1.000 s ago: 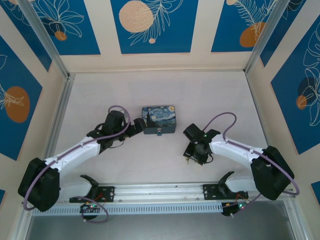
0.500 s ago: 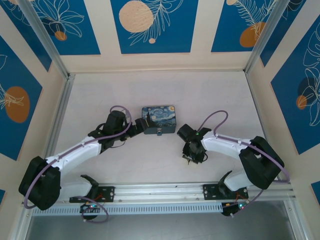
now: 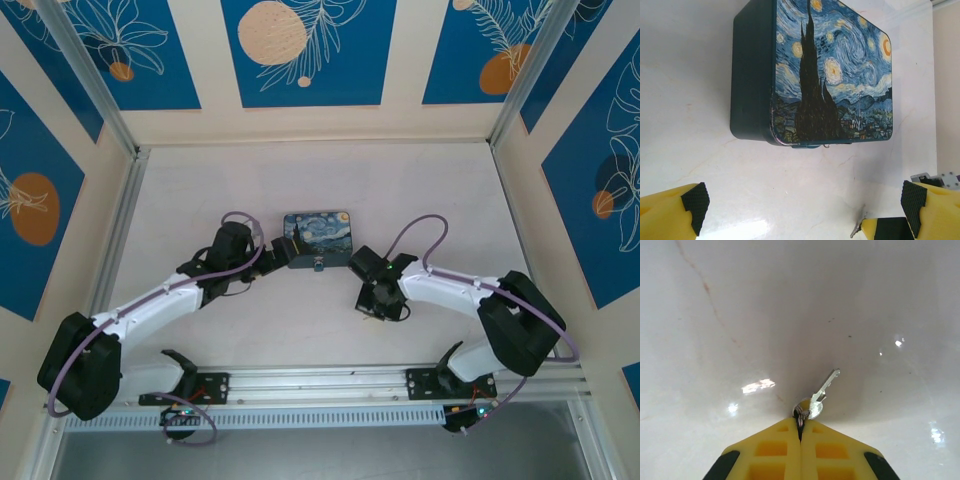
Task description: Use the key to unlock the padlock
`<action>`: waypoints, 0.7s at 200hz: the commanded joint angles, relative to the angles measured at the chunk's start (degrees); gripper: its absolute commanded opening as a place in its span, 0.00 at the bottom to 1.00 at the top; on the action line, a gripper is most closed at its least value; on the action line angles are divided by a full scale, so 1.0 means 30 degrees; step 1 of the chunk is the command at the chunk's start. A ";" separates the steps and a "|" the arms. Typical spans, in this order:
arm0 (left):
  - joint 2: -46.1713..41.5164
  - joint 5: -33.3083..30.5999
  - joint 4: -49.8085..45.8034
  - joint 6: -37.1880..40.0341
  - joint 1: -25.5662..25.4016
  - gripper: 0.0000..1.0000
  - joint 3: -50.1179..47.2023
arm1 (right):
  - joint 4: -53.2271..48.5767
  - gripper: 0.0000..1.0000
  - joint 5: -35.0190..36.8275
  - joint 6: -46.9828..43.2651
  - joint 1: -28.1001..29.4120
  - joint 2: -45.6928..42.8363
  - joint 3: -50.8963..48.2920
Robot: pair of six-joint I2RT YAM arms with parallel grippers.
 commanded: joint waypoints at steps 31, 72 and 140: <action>0.0070 0.1529 0.0753 -0.0707 -0.0334 1.00 0.0473 | 0.0648 0.00 -0.1088 0.0060 0.0052 -0.2400 0.1785; 0.0798 0.2041 0.2522 -0.2871 -0.1096 1.00 0.1106 | 0.1753 0.00 -0.2048 0.1001 -0.0507 -0.2815 0.3261; 0.2606 0.1367 0.7277 -0.5481 -0.2397 0.84 0.1077 | 0.3426 0.00 -0.2542 0.3925 -0.2203 -0.2007 0.5472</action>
